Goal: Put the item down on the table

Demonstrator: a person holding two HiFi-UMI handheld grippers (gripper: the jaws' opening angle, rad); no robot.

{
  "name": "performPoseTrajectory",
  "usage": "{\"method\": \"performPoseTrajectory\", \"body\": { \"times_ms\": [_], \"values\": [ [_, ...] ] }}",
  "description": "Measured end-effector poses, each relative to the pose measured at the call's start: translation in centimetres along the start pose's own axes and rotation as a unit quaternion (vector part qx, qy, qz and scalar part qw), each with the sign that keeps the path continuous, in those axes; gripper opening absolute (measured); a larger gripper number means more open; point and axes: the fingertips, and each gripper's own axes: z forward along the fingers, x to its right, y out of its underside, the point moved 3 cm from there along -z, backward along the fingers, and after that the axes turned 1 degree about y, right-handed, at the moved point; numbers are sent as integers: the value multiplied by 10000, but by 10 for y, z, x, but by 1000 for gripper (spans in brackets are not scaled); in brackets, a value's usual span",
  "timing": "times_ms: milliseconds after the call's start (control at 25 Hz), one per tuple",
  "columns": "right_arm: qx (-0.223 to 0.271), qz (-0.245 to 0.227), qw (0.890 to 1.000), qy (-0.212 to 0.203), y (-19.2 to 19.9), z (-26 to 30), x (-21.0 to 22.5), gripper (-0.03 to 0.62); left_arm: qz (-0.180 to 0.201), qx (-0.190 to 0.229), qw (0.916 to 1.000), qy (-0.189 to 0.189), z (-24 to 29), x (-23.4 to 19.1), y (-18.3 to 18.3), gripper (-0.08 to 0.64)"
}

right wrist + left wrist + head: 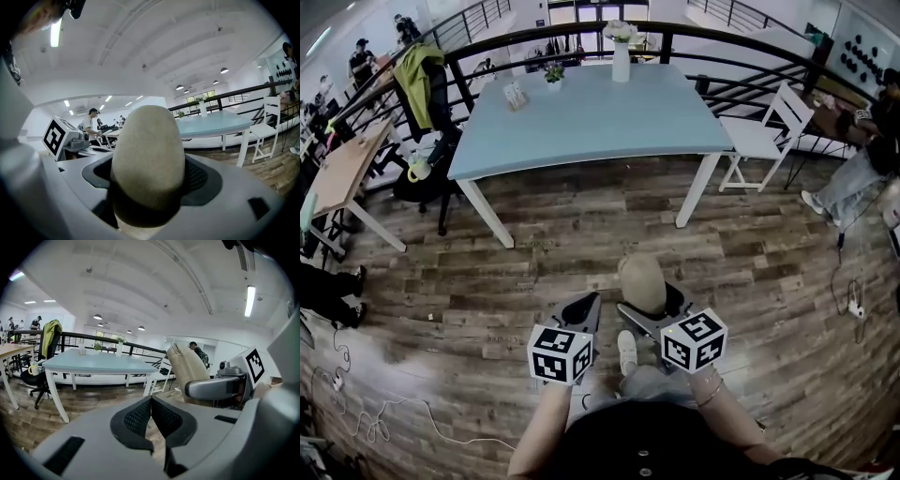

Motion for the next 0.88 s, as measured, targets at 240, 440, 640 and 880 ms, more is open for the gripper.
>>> {"method": "performPoseTrajectory", "body": {
  "times_ms": [240, 440, 640, 880],
  "values": [
    [15, -66, 9999, -118, -35, 46, 54, 410, 69, 112, 9998, -159, 56, -31, -43, 18],
    [105, -125, 9995, -259, -67, 81, 96, 410, 76, 177, 9995, -238, 101, -51, -78, 18],
    [59, -202, 9989, -412, -86, 107, 122, 410, 1, 257, 9991, -330, 132, -67, -97, 18],
    [61, -60, 9997, -250, -95, 126, 150, 410, -100, 93, 9997, -226, 162, -81, -103, 18]
  ]
}}
